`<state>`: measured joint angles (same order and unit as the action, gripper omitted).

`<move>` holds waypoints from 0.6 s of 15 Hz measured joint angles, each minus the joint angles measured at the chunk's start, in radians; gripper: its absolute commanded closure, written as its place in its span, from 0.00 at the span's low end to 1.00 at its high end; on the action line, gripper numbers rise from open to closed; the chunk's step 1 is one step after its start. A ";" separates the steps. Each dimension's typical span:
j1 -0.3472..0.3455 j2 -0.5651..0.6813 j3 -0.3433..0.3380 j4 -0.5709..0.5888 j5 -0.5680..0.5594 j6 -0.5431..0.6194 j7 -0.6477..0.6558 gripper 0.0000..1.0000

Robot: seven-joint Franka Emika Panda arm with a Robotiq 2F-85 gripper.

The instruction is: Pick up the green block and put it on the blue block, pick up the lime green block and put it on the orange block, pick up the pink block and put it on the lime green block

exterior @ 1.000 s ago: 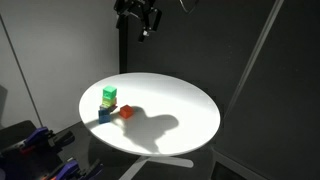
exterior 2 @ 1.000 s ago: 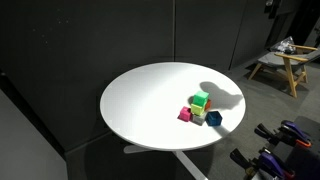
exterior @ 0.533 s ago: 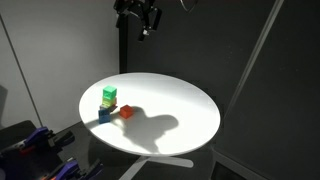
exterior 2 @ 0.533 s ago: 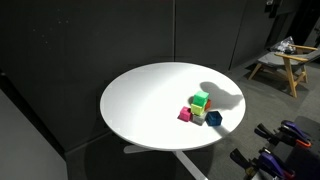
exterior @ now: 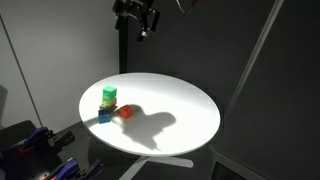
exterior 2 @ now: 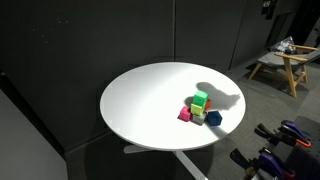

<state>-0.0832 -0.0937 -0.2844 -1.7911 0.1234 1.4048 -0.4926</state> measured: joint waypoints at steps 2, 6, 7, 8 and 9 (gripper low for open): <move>0.000 0.000 0.022 -0.010 -0.004 0.021 0.000 0.00; 0.002 -0.001 0.080 -0.051 -0.034 0.097 0.000 0.00; 0.003 -0.001 0.095 -0.064 -0.046 0.118 0.000 0.00; 0.006 -0.003 0.111 -0.078 -0.059 0.141 0.001 0.00; 0.009 -0.004 0.127 -0.096 -0.074 0.169 0.001 0.00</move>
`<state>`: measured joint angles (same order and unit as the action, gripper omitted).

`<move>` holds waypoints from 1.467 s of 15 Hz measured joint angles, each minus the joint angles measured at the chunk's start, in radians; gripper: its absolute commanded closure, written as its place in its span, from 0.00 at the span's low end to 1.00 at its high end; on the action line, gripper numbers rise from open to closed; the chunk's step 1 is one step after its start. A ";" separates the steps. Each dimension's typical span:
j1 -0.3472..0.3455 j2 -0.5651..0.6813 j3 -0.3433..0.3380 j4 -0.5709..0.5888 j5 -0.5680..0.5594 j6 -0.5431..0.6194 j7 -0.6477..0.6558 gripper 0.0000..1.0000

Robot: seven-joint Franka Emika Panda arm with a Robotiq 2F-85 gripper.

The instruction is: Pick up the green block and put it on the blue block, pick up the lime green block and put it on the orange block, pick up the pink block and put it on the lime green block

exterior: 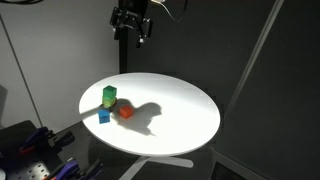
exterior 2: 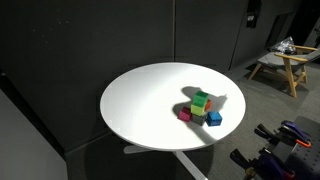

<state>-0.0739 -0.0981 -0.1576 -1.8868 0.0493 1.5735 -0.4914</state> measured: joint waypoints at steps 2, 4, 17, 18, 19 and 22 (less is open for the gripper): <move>0.011 -0.003 0.031 -0.037 -0.029 0.053 0.003 0.00; 0.025 -0.006 0.057 -0.072 -0.053 0.104 0.009 0.00; 0.101 -0.006 0.171 -0.289 -0.129 0.406 0.174 0.00; 0.105 -0.002 0.177 -0.299 -0.130 0.424 0.189 0.00; 0.108 0.002 0.183 -0.310 -0.132 0.443 0.203 0.00; 0.120 0.023 0.203 -0.330 -0.139 0.488 0.250 0.00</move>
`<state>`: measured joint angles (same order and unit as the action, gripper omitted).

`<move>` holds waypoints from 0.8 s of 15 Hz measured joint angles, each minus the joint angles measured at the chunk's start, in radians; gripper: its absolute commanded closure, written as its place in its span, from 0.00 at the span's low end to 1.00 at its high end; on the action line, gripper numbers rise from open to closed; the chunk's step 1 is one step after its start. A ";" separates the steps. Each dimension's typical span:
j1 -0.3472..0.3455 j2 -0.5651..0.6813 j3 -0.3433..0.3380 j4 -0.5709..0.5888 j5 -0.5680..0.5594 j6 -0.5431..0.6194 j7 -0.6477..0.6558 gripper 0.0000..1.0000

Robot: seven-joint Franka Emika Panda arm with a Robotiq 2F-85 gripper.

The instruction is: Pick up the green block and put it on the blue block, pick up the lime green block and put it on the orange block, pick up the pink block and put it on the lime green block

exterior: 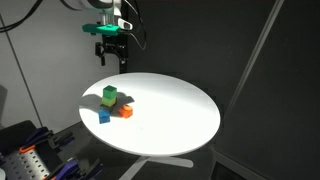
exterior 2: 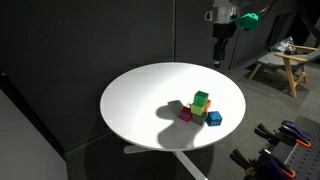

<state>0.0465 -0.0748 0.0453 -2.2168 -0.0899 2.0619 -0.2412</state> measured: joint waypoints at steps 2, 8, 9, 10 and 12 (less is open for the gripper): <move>0.010 0.020 0.012 -0.008 -0.001 0.029 0.029 0.00; 0.037 0.081 0.041 -0.010 -0.003 0.098 0.087 0.00; 0.040 0.089 0.043 -0.010 -0.003 0.110 0.092 0.00; 0.043 0.097 0.046 -0.010 -0.004 0.120 0.096 0.00; 0.047 0.112 0.050 -0.010 -0.004 0.140 0.102 0.00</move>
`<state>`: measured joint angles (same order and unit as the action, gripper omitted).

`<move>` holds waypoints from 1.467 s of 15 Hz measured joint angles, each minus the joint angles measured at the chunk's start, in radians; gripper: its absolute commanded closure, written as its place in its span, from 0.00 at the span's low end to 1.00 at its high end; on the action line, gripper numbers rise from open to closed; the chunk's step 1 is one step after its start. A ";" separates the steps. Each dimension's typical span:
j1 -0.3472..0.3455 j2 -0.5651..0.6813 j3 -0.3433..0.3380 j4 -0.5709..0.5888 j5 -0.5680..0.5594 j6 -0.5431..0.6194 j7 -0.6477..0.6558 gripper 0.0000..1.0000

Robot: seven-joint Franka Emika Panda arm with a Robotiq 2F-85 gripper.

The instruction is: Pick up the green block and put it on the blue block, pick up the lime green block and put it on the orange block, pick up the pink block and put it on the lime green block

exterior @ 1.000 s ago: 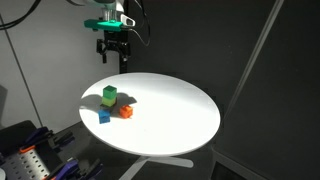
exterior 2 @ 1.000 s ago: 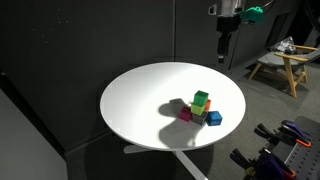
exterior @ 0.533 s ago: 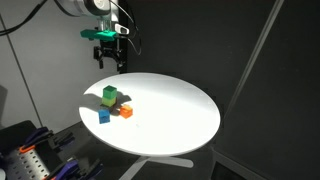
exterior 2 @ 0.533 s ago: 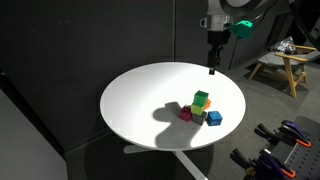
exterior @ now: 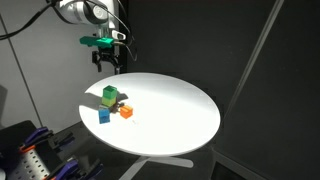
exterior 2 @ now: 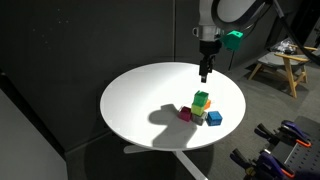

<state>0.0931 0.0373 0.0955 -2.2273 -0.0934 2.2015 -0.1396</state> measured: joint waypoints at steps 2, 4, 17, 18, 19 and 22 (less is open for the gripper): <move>0.001 0.015 0.003 0.000 -0.006 0.012 0.005 0.00; 0.001 0.026 0.003 0.000 -0.022 0.012 0.020 0.00; 0.001 0.039 0.003 -0.001 -0.022 0.031 0.020 0.00; 0.001 0.046 0.003 -0.002 -0.023 0.052 0.020 0.00; 0.001 0.054 0.003 -0.005 -0.028 0.076 0.020 0.00; 0.005 0.079 0.004 -0.016 -0.036 0.147 0.020 0.00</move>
<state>0.0977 0.1165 0.0993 -2.2435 -0.1292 2.3485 -0.1199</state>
